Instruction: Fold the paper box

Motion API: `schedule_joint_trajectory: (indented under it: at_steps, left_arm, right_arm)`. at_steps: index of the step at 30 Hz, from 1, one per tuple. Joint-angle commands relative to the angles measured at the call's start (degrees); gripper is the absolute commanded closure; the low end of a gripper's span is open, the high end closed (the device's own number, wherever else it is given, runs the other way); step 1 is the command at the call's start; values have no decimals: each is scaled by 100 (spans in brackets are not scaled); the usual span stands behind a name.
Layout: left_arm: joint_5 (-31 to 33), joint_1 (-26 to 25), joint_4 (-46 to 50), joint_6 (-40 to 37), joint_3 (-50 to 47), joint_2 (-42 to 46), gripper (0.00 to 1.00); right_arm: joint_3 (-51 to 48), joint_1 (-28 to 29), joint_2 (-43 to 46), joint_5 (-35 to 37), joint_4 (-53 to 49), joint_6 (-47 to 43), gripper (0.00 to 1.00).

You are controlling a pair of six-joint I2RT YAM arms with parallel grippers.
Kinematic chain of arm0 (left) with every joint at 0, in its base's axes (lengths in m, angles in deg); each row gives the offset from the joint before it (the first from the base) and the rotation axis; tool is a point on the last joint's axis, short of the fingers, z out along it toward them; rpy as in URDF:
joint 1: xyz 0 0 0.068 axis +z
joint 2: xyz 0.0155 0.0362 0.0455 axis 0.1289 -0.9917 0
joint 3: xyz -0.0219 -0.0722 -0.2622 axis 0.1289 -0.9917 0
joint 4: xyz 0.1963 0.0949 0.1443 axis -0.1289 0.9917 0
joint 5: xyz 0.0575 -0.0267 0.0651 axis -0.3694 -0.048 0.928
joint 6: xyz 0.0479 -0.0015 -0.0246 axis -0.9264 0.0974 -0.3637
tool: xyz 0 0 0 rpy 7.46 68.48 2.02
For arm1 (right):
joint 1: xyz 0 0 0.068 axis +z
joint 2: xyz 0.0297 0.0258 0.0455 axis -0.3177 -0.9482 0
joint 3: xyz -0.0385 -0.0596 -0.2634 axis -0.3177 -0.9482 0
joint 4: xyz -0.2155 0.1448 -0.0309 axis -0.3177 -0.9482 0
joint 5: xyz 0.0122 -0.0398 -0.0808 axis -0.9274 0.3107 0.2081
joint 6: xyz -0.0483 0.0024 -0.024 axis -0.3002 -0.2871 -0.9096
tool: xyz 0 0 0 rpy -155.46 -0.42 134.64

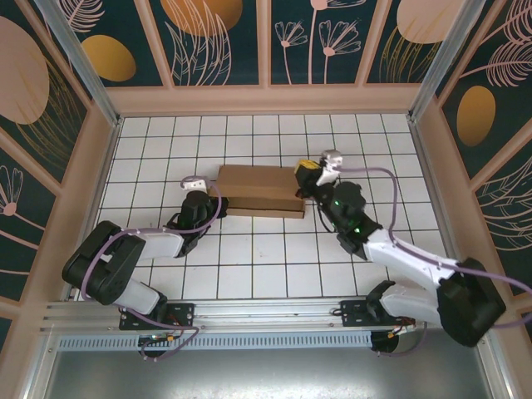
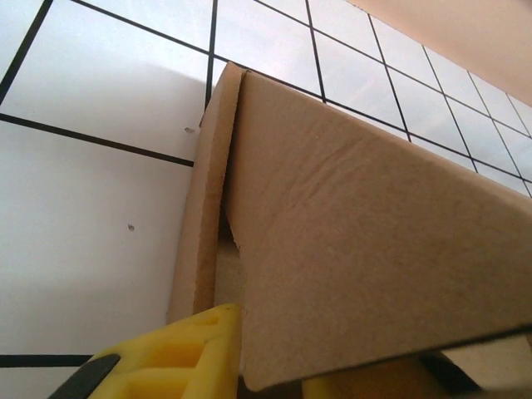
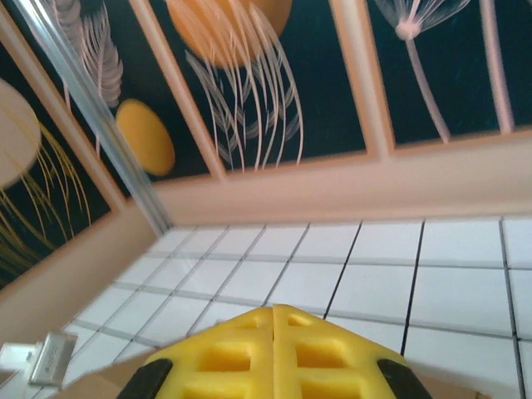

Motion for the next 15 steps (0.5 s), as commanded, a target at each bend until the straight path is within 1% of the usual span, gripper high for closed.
schedule_joint_trajectory:
  at_steps: [1, 2, 4, 7, 10, 15]
  left_arm:
    - [-220, -25, 370, -93, 161, 107, 70]
    - [-271, -25, 402, -96, 181, 143, 66]
    - [-324, -25, 554, -73, 207, 284, 49]
    - [-276, -25, 911, -20, 242, 663, 36]
    - [-268, -24, 1340, 79, 221, 1108, 27]
    - [-526, -20, 1959, 320, 59, 1751, 26]
  right_arm:
    - [436, -22, -687, -381, -1338, 312, 100]
    - [617, -27, -892, -402, -1551, 413, 100]
    - [989, -27, -1276, -405, -2072, 541, 100]
    - [1055, -42, -1468, -350, -2128, 588, 100]
    - [1049, -69, -1538, -367, -2073, 522, 100]
    - [1132, -148, -1707, -492, -2137, 420, 100]
